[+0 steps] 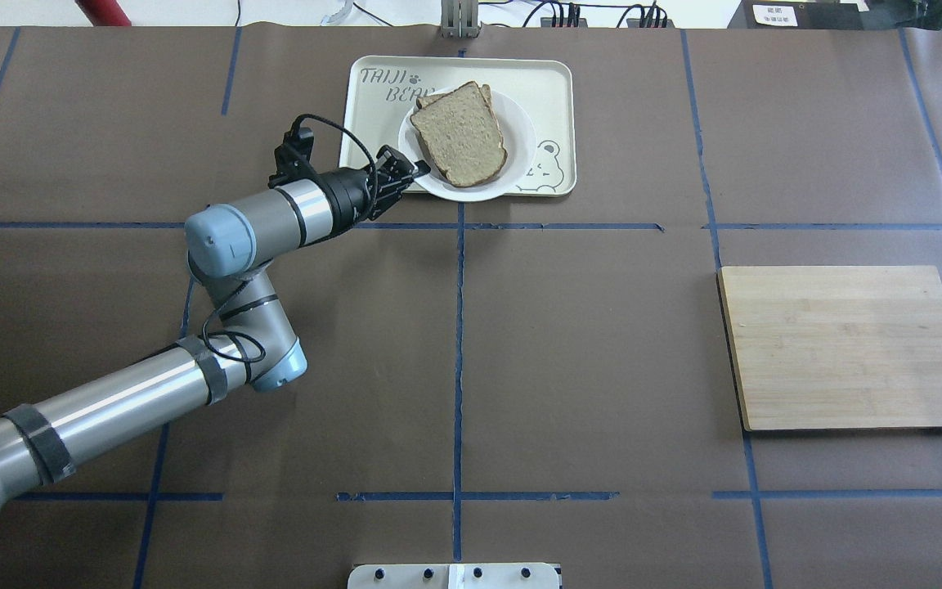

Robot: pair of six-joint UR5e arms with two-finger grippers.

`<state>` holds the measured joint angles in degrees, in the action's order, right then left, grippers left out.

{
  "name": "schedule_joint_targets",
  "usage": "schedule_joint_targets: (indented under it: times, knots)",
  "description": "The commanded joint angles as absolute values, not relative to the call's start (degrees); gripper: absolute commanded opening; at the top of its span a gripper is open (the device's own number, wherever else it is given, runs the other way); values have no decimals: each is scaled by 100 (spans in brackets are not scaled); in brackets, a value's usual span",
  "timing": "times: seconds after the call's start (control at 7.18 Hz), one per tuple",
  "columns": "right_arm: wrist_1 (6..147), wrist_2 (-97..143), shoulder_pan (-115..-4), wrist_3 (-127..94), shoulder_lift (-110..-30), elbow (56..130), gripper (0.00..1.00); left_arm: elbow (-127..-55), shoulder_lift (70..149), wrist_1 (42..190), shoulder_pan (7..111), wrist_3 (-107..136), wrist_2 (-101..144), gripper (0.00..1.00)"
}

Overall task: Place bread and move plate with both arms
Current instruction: 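Slide the plate with the left gripper onto the cream bear tray, then release the plate and retract the left arm away from the tray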

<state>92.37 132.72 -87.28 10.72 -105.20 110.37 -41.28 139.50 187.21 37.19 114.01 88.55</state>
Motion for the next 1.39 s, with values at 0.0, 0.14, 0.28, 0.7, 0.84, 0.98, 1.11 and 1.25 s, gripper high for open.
schedule_joint_targets:
  times: [0.0,0.14,0.28,0.7,0.84,0.98,1.11,1.25]
  knots:
    - [9237,13271,-8728,1072,-10521,10995,100,-2904,14623,18677,3937,11435,8974,0]
    - [9237,13271,-8728,1072,-10521,10995,100,-2892,14686,18598,3937,11443,8974,19]
    - [9237,13271,-8728,1081,-10521,10995,100,-2918,14800,18293,3964,11409,9104,99]
    - [9237,13271,-8728,1081,-10521,11004,100,-3669,14487,17399,4683,10681,10796,100]
    - [9237,13271,-8728,1081,-10521,11004,100,-4439,14189,16602,4893,10470,11393,100]
    - [9237,13271,-8728,1081,-10521,10995,100,-5309,13759,15715,5070,9920,11817,100]
    - [9237,13271,-8728,1081,-10547,10995,100,-6240,13268,14601,5210,9070,12074,100]
    - [9237,13271,-8728,1072,-10547,10995,100,-7189,12732,13346,5464,7791,12355,100]
